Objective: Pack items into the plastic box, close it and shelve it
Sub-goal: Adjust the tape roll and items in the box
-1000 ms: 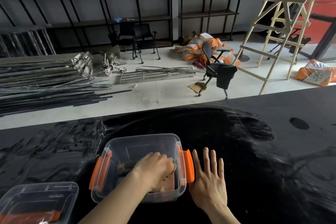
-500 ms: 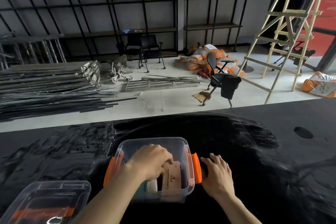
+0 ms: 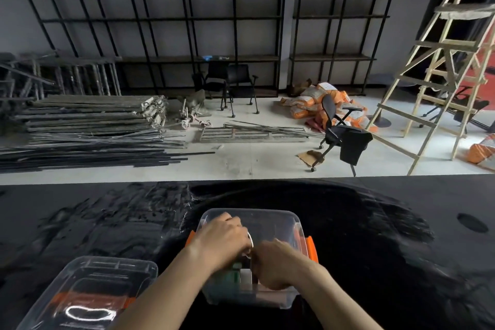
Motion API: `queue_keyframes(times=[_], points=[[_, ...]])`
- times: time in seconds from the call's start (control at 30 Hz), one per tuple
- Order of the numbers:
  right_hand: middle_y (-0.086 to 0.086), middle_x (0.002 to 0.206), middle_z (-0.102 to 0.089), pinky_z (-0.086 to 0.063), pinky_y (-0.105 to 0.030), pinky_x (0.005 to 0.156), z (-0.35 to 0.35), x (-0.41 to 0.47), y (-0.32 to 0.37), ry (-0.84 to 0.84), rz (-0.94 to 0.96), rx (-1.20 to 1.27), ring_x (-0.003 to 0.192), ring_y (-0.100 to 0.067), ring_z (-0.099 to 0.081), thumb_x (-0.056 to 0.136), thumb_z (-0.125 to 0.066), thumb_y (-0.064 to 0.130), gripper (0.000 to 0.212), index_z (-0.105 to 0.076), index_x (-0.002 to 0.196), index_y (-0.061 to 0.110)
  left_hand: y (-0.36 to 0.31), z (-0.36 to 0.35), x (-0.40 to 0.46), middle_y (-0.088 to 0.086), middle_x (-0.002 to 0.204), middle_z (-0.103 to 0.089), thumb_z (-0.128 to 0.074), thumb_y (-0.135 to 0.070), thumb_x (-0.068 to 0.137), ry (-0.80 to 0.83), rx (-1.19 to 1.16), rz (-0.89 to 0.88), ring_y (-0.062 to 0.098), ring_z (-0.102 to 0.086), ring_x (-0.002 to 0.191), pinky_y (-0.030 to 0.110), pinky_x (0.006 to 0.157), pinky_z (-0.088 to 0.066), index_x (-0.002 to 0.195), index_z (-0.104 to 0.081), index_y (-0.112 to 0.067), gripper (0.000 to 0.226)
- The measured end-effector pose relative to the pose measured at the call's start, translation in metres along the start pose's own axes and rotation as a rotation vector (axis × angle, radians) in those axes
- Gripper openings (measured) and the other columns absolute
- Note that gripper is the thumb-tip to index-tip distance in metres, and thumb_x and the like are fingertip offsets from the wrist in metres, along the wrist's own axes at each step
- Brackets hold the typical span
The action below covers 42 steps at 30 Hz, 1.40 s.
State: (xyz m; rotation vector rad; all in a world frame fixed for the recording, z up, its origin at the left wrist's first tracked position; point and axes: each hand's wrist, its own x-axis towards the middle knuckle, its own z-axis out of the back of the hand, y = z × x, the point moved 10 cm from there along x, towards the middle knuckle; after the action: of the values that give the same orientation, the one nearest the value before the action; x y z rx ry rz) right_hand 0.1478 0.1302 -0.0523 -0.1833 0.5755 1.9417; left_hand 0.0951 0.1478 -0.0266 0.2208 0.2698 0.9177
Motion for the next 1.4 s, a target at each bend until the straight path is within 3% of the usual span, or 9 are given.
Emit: queue_keyframes(times=[0.23, 0.47, 0.6, 0.7, 0.97, 1.07, 1.13, 1.27, 1.4], points=[[-0.002, 0.126, -0.068, -0.050, -0.040, 0.099, -0.022, 0.012, -0.001, 0.175, -0.017, 0.124, 0.111, -0.024, -0.063, 0.099, -0.048, 0.033, 0.035, -0.063, 0.128, 0.022, 0.053, -0.017, -0.046, -0.009, 0.126, -0.068, -0.042, -0.048, 0.098, -0.043, -0.198, 0.155, 0.013, -0.039, 0.137, 0.037, 0.117, -0.023, 0.115, -0.071, -0.028, 0.039], [-0.001, 0.119, -0.068, -0.050, -0.035, 0.091, -0.027, 0.013, -0.002, 0.228, -0.050, 0.265, 0.104, -0.019, -0.064, 0.097, -0.051, 0.039, 0.034, -0.063, 0.125, 0.022, 0.078, -0.016, -0.079, -0.024, 0.149, -0.043, -0.036, -0.063, 0.094, -0.444, -0.659, 0.413, -0.003, -0.028, 0.142, 0.030, 0.118, -0.026, 0.139, -0.051, -0.040, 0.053], [-0.001, 0.102, -0.067, -0.052, -0.032, 0.082, -0.027, 0.014, 0.000, 0.246, -0.067, 0.434, 0.092, -0.015, -0.062, 0.096, -0.052, 0.032, 0.019, -0.064, 0.109, 0.025, 0.065, -0.061, -0.088, -0.019, 0.163, -0.019, -0.037, -0.078, 0.085, -0.428, -1.138, 0.532, -0.001, -0.015, 0.149, 0.039, 0.122, -0.023, 0.153, -0.028, -0.041, 0.079], [-0.005, 0.100, -0.064, -0.055, -0.035, 0.087, -0.025, 0.013, 0.005, 0.239, -0.089, 0.579, 0.090, -0.017, -0.062, 0.098, -0.049, 0.022, 0.027, -0.063, 0.121, 0.016, 0.061, -0.075, -0.087, -0.018, 0.165, -0.017, -0.038, -0.081, 0.082, -0.448, -1.360, 0.604, -0.001, -0.016, 0.149, 0.040, 0.123, -0.023, 0.156, -0.018, -0.041, 0.088], [-0.015, 0.084, -0.056, -0.050, -0.041, 0.075, 0.004, 0.000, 0.028, 0.022, -0.071, 0.816, 0.079, -0.026, -0.055, 0.096, -0.049, 0.010, 0.025, -0.064, 0.101, -0.009, 0.059, -0.064, -0.092, -0.018, 0.164, -0.020, -0.013, -0.086, 0.082, -0.449, -1.134, 0.649, 0.001, -0.021, 0.148, 0.038, 0.119, -0.028, 0.158, -0.008, -0.037, 0.091], [-0.009, 0.085, -0.068, -0.052, -0.038, 0.079, 0.004, 0.004, 0.047, -0.010, -0.004, 0.626, 0.080, -0.024, -0.063, 0.092, -0.046, 0.016, 0.027, -0.071, 0.093, 0.007, 0.060, -0.063, -0.091, -0.016, 0.164, -0.021, -0.005, -0.088, 0.078, -0.448, -1.127, 0.660, 0.002, -0.020, 0.149, 0.035, 0.118, -0.028, 0.158, -0.008, -0.037, 0.095], [-0.004, 0.093, -0.076, -0.053, -0.026, 0.077, 0.005, 0.008, 0.045, -0.060, -0.022, 0.512, 0.088, -0.019, -0.070, 0.090, -0.045, 0.021, 0.030, -0.074, 0.099, 0.017, 0.060, -0.063, -0.090, -0.014, 0.165, -0.021, -0.004, -0.087, 0.078, -0.442, -1.128, 0.659, 0.003, -0.020, 0.149, 0.037, 0.118, -0.028, 0.159, -0.008, -0.036, 0.095], [0.018, 0.079, -0.069, -0.040, 0.002, 0.054, 0.003, 0.009, 0.035, -0.116, -0.035, 0.449, 0.063, 0.016, -0.060, 0.092, -0.050, 0.028, 0.029, -0.073, 0.109, 0.030, 0.058, -0.064, -0.087, -0.013, 0.165, -0.021, -0.009, -0.081, 0.083, -0.422, -1.132, 0.654, 0.003, -0.021, 0.149, 0.040, 0.118, -0.029, 0.159, -0.007, -0.036, 0.089], [0.010, 0.083, -0.076, -0.059, -0.034, 0.076, 0.027, 0.005, 0.034, -0.282, 0.004, 0.371, 0.079, -0.010, -0.070, 0.089, -0.052, 0.030, 0.025, -0.074, 0.101, 0.032, 0.059, -0.061, -0.089, -0.016, 0.164, -0.021, -0.013, -0.081, 0.086, -0.443, -1.127, 0.638, 0.000, -0.019, 0.147, 0.030, 0.117, -0.024, 0.158, -0.008, -0.038, 0.084]])
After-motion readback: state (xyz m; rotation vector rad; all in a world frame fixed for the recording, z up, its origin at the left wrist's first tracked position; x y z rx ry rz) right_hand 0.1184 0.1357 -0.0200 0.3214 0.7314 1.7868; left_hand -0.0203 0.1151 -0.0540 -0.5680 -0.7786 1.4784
